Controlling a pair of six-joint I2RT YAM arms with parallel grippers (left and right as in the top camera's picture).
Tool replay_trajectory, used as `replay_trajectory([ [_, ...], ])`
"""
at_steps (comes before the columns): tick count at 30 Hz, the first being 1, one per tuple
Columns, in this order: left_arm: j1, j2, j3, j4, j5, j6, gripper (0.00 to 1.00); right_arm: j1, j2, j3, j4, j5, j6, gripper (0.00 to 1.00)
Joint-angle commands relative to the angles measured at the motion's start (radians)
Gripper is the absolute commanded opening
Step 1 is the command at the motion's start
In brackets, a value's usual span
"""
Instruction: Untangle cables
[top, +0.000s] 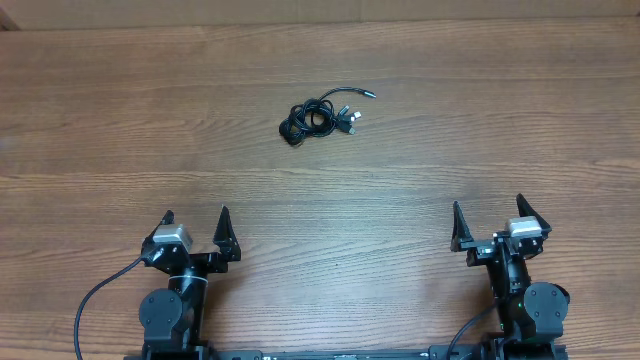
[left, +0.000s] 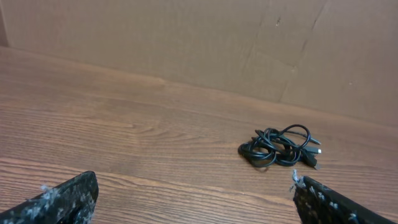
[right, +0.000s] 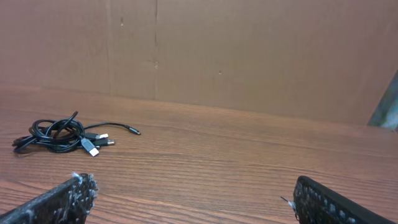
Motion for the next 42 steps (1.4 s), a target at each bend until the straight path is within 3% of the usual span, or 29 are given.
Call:
replay_trajectory([
  [1,0.004,-0.01,-0.003,-0.003,-0.003,0.023,1.0,-0.003,-0.002,-0.01,0.003,0.006,-0.001,1.0],
  [35,0.004,-0.01,-0.002,-0.004,0.004,0.022,1.0,-0.003,-0.002,-0.01,0.003,0.006,-0.001,1.0],
  [42,0.004,-0.01,0.031,-0.073,0.004,0.023,1.0,-0.003,-0.002,-0.01,0.003,0.006,-0.001,1.0],
])
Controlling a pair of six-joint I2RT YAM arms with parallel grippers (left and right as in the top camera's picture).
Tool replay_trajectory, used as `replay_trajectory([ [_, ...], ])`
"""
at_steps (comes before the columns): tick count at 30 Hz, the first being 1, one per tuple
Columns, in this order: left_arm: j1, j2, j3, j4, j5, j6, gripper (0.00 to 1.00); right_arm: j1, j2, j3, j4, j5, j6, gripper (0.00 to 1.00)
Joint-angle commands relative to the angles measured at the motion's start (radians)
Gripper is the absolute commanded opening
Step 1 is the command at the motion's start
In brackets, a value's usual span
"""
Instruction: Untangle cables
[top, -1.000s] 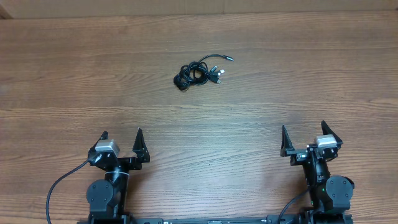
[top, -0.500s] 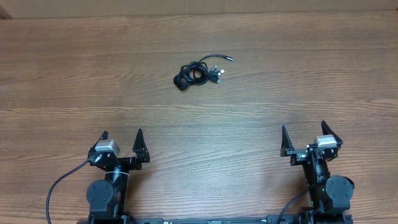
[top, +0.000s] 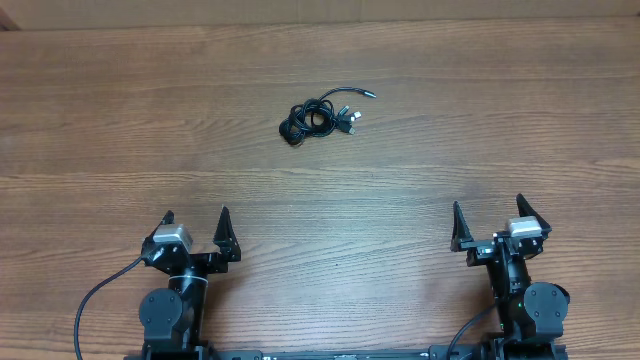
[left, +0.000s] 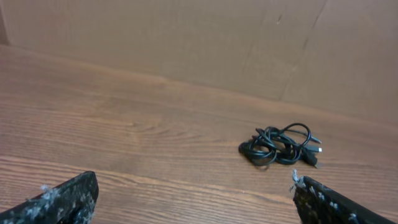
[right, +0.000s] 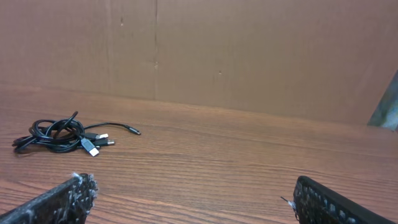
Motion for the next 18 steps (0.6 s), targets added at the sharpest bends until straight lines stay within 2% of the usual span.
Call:
replay_trajectory([
  [1,0.005,-0.01,0.042,-0.086,0.005,0.023,1.0,-0.003,-0.002,-0.01,0.003,0.006,-0.001,1.0],
  [8,0.005,-0.008,0.201,-0.317,0.001,0.137,1.0,-0.003,-0.002,-0.01,0.003,0.006,-0.001,1.0],
  [18,0.005,0.045,0.368,-0.453,-0.003,0.115,0.99,-0.003,-0.002,-0.01,0.003,0.006,-0.001,1.0],
])
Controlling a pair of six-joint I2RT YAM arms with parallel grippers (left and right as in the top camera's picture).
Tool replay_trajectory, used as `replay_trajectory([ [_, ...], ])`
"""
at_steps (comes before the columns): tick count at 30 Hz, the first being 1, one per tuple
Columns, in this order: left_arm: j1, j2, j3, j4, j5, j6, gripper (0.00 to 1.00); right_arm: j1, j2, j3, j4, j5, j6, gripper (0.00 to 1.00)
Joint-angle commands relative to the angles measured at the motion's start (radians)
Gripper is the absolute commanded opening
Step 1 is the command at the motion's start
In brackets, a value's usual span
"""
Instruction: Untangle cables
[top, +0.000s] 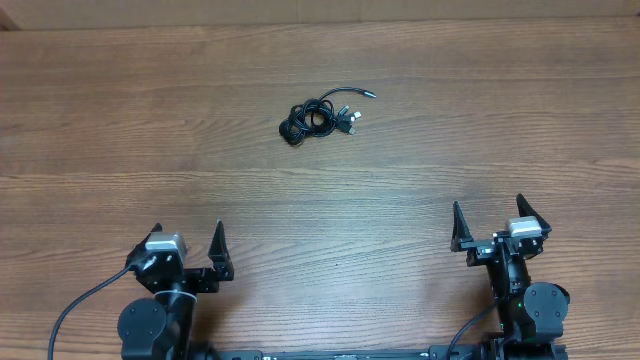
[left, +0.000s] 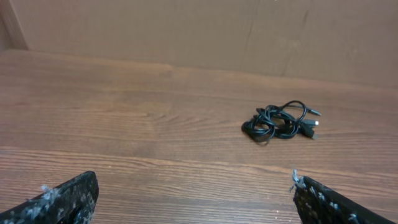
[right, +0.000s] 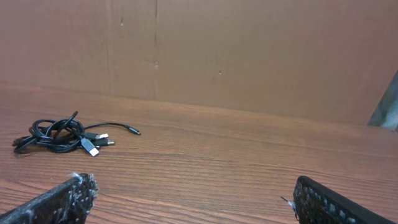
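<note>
A small knot of black cables with silver plugs lies on the wooden table toward the far middle; it also shows in the left wrist view and the right wrist view. My left gripper stands open near the table's front left, far from the cables, with nothing between its fingers. My right gripper stands open at the front right, also apart from the cables and holding nothing.
A brown cardboard wall rises behind the table's far edge. Bare wood lies between both grippers and the cables.
My left gripper has shifted a little left and toward the front edge and turned, so the cables sit higher in its view. The right arm and the cables have not moved.
At both earlier moments both grippers stood open at the front of the table and the cable knot lay untouched at the far middle. Only the left arm has since changed its pose slightly.
</note>
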Motion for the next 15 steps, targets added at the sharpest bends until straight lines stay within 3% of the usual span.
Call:
replay_trajectory([
  [1,0.005,0.056,0.058,-0.031,-0.003,0.011,0.99,-0.003,-0.002,-0.01,0.004,0.006,-0.001,1.0],
  [15,0.005,0.529,0.332,-0.166,0.046,0.013,1.0,-0.003,-0.002,-0.01,0.004,0.006,-0.001,1.0],
])
